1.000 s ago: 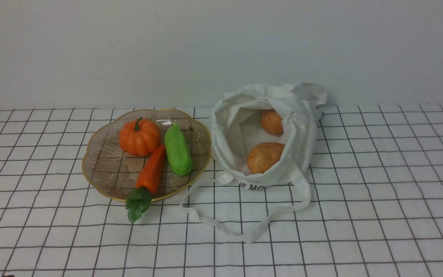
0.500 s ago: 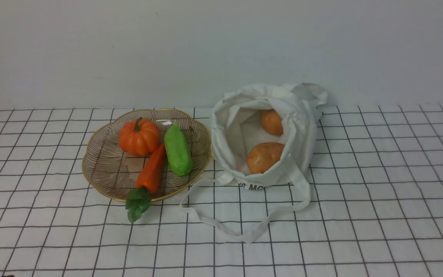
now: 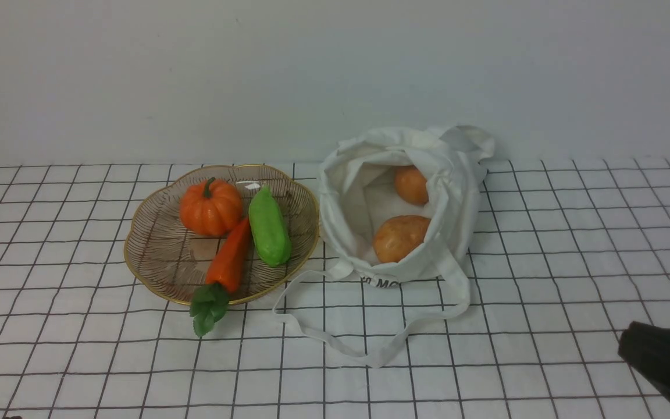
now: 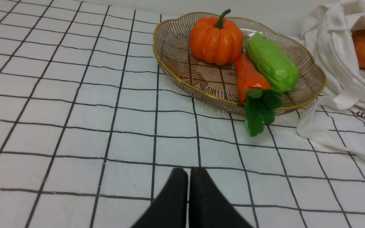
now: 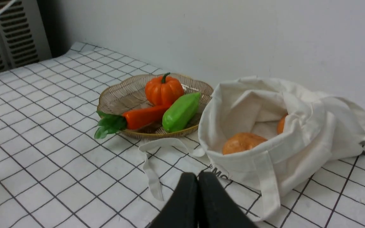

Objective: Take vegetables from bag on white checkered tablecloth place on plate.

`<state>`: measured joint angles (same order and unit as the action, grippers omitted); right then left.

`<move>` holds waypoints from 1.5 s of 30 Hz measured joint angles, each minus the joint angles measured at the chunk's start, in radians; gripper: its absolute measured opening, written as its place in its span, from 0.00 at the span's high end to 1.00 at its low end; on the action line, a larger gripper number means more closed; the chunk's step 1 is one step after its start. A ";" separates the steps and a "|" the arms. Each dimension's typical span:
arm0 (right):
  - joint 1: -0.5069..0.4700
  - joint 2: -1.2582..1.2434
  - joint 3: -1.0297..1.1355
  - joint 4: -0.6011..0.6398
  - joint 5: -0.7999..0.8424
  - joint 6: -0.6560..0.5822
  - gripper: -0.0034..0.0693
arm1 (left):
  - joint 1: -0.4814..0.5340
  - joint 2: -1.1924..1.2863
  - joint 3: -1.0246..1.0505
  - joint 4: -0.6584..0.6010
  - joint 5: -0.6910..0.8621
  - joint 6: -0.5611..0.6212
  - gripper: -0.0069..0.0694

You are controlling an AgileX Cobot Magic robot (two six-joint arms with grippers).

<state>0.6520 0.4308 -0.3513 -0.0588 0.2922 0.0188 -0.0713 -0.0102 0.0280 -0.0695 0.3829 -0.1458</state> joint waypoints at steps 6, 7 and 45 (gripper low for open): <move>0.000 0.000 0.002 0.005 -0.001 0.000 0.97 | 0.000 0.000 0.000 0.000 0.000 0.000 0.92; 0.000 -0.006 0.005 0.006 -0.003 0.000 0.97 | 0.000 0.000 0.000 0.000 0.000 0.000 0.92; -0.614 -0.439 0.375 0.106 0.084 0.000 0.97 | 0.000 0.000 0.000 0.000 0.000 0.000 0.92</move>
<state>0.0380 -0.0077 0.0237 0.0470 0.3765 0.0188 -0.0713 -0.0102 0.0280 -0.0695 0.3829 -0.1458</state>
